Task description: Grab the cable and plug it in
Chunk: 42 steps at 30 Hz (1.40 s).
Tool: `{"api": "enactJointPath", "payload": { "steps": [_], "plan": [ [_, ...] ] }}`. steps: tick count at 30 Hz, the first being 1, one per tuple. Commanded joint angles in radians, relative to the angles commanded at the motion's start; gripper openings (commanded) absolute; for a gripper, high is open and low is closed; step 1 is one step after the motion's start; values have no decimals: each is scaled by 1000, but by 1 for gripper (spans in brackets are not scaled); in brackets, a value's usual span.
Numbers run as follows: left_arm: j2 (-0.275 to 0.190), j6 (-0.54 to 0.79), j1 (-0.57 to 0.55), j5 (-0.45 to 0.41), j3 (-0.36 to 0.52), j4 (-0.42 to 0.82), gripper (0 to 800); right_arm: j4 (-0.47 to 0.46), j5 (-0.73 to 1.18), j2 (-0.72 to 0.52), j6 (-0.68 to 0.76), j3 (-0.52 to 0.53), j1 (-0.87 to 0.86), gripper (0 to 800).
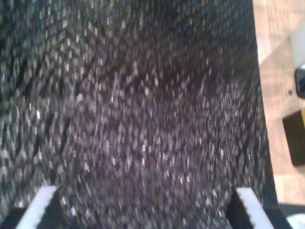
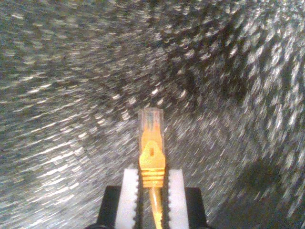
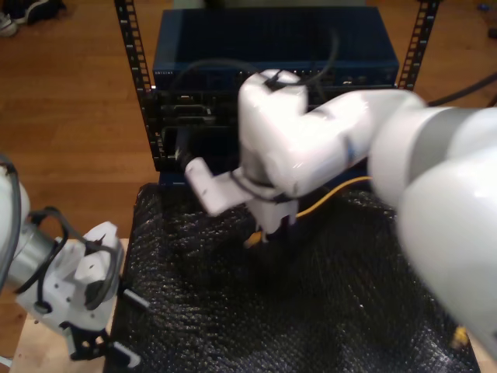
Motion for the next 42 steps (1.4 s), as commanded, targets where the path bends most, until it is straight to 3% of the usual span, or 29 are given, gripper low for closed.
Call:
{"api": "enactJointPath", "payload": {
  "steps": [6,16,25,42],
  "plan": [
    [5,-6,-60,2,-31,-64,800,115,112,-100,0,9,-75,14],
    [52,-133,-192,-3,-132,-207,800,275,279,-252,2,9,-189,10],
    [77,-120,-258,2,-186,-359,799,411,400,-382,37,51,-311,9],
    [126,-75,-296,17,-299,-526,783,608,410,-422,60,77,-325,7]
  ]
}}
